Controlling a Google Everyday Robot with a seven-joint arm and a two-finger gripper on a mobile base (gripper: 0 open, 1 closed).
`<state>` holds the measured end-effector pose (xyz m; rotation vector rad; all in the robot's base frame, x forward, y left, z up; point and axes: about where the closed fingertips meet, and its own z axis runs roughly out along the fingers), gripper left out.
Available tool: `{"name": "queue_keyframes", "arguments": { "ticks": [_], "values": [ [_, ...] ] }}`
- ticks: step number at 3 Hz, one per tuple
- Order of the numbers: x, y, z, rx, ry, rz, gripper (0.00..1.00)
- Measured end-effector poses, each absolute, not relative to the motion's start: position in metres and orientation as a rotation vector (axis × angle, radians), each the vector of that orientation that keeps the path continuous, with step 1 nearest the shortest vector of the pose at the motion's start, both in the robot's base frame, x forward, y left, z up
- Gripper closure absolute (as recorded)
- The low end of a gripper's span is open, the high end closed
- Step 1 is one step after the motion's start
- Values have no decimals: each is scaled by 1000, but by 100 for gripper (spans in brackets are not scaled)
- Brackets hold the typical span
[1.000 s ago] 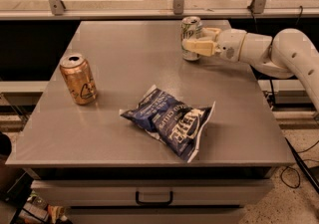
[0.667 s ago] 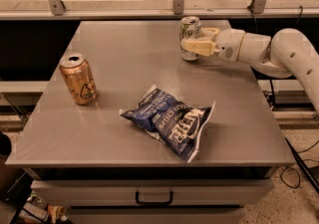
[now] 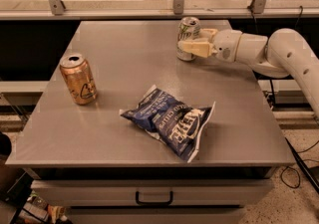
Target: Place 7up can upright
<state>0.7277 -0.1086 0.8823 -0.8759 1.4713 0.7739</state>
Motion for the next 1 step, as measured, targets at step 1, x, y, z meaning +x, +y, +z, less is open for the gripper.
{"name": "queue_keyframes", "arguments": {
  "ticks": [1],
  "values": [
    [728,-106,882,-879,1470,778,0]
  ]
}}
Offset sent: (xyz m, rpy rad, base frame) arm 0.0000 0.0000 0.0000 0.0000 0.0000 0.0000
